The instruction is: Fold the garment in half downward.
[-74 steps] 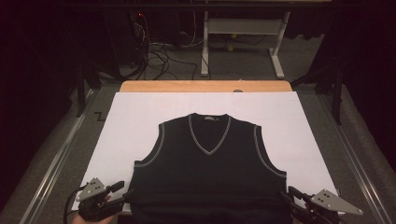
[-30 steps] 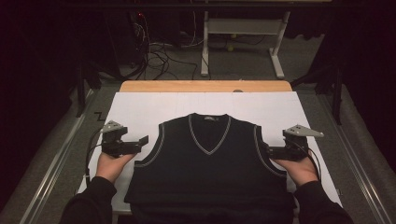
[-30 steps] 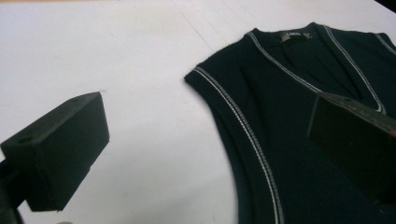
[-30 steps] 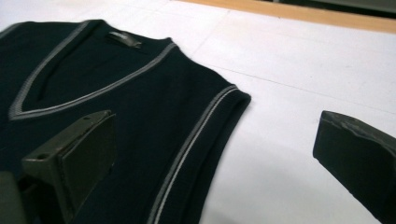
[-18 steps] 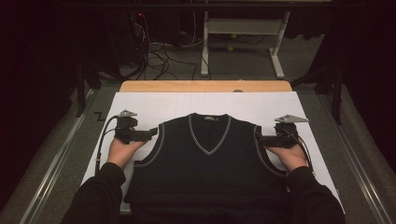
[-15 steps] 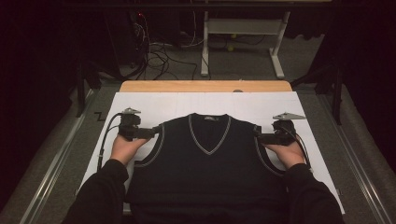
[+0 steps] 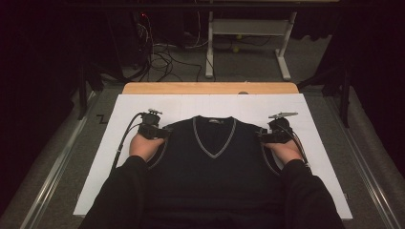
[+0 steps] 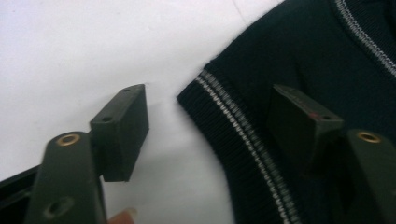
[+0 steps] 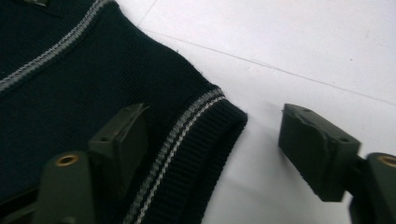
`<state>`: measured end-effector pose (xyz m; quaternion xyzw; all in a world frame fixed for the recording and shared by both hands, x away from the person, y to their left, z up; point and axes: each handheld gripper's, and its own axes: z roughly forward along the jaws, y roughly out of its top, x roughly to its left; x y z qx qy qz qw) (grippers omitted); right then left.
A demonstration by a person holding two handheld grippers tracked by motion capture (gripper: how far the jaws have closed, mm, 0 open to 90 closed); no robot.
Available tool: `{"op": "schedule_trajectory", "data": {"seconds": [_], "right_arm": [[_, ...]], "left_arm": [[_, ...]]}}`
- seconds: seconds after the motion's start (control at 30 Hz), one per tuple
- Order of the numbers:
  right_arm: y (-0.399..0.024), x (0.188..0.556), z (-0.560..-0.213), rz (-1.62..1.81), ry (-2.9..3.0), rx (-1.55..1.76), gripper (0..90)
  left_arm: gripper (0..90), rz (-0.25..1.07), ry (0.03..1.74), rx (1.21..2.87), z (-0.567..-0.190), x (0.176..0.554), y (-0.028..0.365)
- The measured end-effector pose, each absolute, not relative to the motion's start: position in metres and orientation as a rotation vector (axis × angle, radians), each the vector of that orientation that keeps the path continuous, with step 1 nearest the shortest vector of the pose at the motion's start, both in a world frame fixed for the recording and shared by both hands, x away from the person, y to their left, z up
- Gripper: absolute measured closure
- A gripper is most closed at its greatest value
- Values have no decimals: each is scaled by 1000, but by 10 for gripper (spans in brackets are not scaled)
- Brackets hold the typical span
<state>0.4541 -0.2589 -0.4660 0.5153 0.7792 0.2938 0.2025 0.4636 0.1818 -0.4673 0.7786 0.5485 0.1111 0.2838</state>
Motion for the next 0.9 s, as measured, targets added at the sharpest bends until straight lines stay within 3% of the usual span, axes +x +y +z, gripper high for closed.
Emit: {"op": "schedule_trajectory", "data": {"seconds": [0.1, 0.17, 0.2, 0.3, 0.37, 0.6, 0.73, 0.9], "right_arm": [[-257, 455, -467, 826, 2157, 1441, 303], [-254, 453, -467, 841, 2161, 1425, 409], [-254, 453, -467, 841, 2161, 1425, 409], [-250, 450, -466, 853, 2183, 1390, 559], [-246, 447, -466, 871, 2208, 1371, 717], [-242, 444, -463, 868, 2224, 1332, 783], [-249, 442, -440, 945, 2129, 1286, 785], [-254, 443, -418, 993, 2028, 1264, 785]], "left_arm": [[326, 293, 1499, 2081, -465, 465, 178], [413, 299, 1494, 2082, -465, 464, 176], [413, 299, 1484, 2084, -465, 464, 175], [491, 301, 1469, 2082, -466, 461, 172], [623, 292, 1456, 2083, -466, 460, 169], [713, 246, 1414, 2048, -460, 461, 175], [714, 313, 1344, 1906, -438, 460, 187], [714, 393, 1296, 1849, -417, 458, 190]]}}
